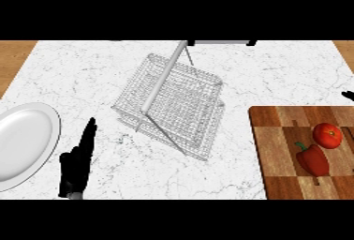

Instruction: Pick the tomato from the cutting board and place it in the tiered basket

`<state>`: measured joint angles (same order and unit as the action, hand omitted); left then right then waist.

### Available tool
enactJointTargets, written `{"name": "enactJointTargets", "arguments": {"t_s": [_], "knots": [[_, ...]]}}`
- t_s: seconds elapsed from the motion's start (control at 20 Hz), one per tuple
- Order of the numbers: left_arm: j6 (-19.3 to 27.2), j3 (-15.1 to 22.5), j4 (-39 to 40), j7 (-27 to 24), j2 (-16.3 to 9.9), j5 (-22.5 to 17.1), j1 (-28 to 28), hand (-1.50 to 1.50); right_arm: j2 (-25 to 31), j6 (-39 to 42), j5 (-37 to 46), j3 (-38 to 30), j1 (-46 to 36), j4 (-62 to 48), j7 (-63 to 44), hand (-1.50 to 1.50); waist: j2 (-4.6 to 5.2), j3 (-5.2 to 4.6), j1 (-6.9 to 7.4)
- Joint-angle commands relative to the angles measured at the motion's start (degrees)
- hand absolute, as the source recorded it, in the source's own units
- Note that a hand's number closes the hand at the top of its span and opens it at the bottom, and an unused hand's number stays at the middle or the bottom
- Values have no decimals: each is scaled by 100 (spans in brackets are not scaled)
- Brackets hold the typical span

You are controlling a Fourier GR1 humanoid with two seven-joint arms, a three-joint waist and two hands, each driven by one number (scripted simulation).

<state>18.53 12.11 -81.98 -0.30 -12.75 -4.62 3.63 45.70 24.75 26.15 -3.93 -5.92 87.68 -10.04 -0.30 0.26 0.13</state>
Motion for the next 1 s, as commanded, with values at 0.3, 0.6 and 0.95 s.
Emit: {"name": "enactJointTargets", "arguments": {"t_s": [0.3, 0.6, 0.95], "knots": [[-26, 76, 87, 194, 248, 170, 134, 0, -375, 484, 801, 574, -477, -233, -690, -150, 34, -26, 33], [-334, -175, 153, 64, 163, 76, 191, 0, -212, 862, 795, 134, -237, -242, -471, -150, 27, -27, -12], [-163, -151, 342, -23, 397, 384, 147, 0, -365, 838, 1211, 214, -312, -593, -165, -150, 27, -27, -19]]}}
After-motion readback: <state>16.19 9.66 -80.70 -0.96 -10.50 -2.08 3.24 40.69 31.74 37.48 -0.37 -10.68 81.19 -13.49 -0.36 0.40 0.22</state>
